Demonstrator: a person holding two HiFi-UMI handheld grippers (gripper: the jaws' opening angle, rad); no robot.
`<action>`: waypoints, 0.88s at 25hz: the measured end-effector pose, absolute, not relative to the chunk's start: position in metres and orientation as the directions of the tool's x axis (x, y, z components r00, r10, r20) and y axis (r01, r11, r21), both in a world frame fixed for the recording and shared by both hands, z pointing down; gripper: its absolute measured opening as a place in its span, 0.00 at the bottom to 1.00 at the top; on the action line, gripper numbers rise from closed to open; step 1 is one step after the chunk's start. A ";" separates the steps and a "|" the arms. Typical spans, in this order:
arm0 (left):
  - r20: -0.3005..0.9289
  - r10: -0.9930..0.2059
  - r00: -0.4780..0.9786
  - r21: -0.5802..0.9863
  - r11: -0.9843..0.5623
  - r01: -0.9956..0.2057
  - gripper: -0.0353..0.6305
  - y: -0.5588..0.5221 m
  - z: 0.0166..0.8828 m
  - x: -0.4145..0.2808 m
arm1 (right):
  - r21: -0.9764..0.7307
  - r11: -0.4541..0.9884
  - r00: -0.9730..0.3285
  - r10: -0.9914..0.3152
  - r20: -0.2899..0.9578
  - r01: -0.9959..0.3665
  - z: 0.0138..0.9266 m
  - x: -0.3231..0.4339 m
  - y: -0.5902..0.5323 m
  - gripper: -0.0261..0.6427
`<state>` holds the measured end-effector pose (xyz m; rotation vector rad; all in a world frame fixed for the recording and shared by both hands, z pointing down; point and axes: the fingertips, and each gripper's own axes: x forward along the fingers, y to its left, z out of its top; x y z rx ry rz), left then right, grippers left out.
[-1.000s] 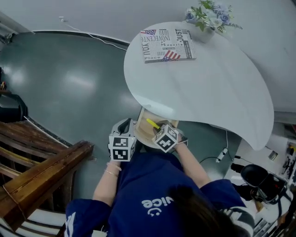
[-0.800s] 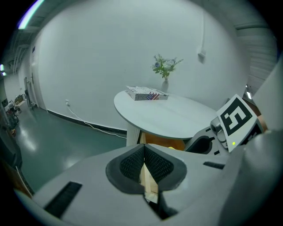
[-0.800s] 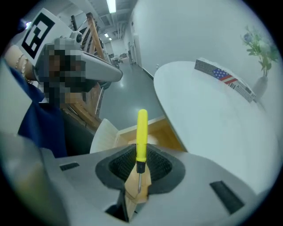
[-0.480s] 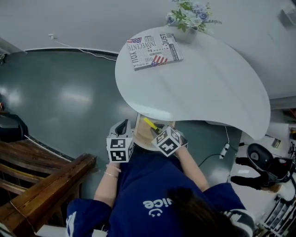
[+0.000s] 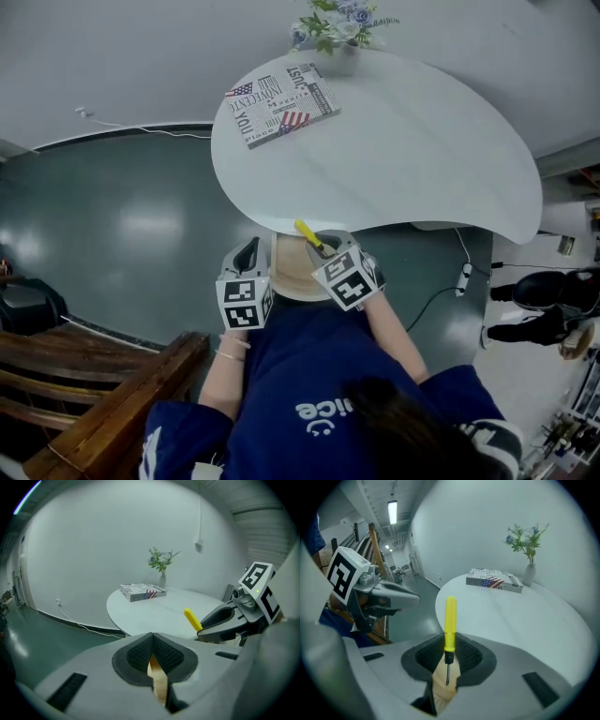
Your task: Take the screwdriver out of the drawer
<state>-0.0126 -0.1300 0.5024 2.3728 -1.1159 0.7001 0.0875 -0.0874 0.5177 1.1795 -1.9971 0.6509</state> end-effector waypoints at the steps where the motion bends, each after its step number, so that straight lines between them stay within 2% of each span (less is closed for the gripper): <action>1: 0.592 -0.585 0.554 0.157 -0.590 -0.792 0.06 -0.131 0.499 -0.010 | -0.065 0.432 -0.317 -0.542 0.778 -0.899 0.514 0.091 -0.089 0.16; 8: 0.527 -0.630 0.570 0.125 -0.606 -0.785 0.06 -0.142 0.475 0.001 | -0.078 0.260 -0.237 -0.670 0.704 -0.963 0.487 0.120 -0.095 0.16; 14: 0.479 -0.641 0.600 0.128 -0.625 -0.770 0.06 -0.144 0.456 0.017 | -0.023 0.138 -0.124 -0.786 0.605 -0.990 0.458 0.144 -0.100 0.16; 22: 0.407 -0.662 0.630 0.124 -0.643 -0.756 0.06 -0.142 0.423 0.037 | 0.029 0.053 -0.034 -0.882 0.470 -0.998 0.417 0.164 -0.102 0.16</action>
